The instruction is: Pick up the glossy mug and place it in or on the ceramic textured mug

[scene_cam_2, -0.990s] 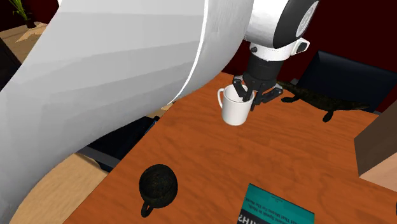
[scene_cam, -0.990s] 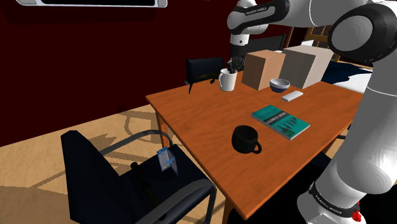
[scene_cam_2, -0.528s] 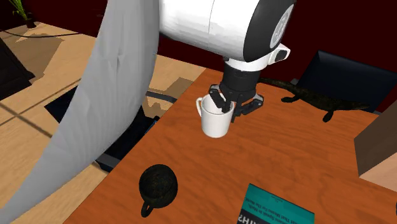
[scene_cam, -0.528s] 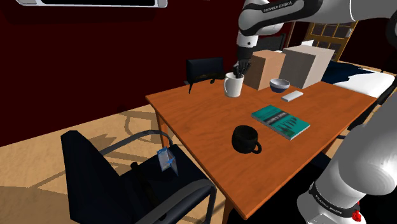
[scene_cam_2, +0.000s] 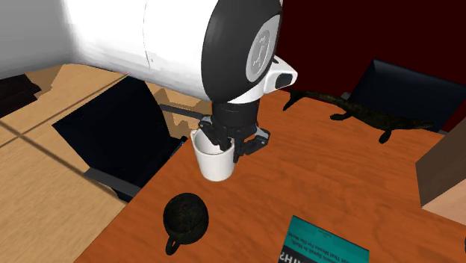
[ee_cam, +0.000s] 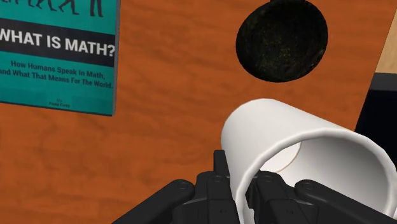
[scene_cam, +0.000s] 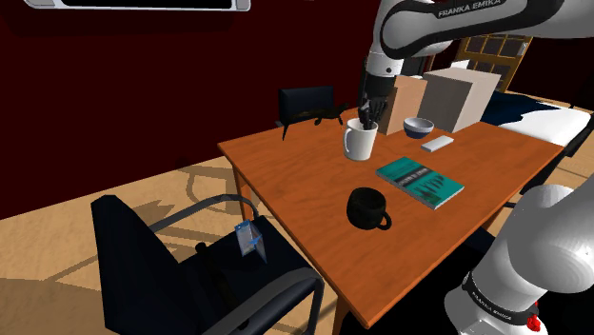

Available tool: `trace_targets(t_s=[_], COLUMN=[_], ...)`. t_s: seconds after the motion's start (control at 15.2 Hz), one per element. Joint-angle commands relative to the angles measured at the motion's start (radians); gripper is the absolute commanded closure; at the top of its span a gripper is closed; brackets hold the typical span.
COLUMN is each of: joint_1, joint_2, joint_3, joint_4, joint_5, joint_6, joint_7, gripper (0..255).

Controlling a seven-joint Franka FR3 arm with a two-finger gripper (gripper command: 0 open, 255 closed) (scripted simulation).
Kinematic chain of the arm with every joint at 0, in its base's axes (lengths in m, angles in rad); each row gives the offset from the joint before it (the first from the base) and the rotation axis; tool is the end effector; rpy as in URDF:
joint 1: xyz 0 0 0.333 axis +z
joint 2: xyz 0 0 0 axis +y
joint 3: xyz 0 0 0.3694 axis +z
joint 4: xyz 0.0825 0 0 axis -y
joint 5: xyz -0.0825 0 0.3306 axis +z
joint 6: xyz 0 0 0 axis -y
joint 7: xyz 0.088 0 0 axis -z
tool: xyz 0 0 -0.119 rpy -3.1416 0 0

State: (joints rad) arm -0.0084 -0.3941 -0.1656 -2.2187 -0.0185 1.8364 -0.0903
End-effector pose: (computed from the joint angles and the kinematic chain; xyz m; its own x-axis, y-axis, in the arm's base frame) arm 0.3581 -0.0761 0.5823 0.9977 -0.0668 0.0113 -0.0663 -0.9968 -0.0446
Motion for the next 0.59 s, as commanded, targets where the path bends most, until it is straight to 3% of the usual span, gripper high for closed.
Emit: trace_targets(t_s=[0.0, 0.53], joint_1=[0.004, 0.033], joint_2=[-0.081, -0.352], joint_3=[0.023, 0.124], joint_4=[-0.063, -0.245], joint_5=[-0.003, 0.033], joint_6=[-0.017, -0.105], joint_7=[0.031, 0.149], gripper=[255, 255])
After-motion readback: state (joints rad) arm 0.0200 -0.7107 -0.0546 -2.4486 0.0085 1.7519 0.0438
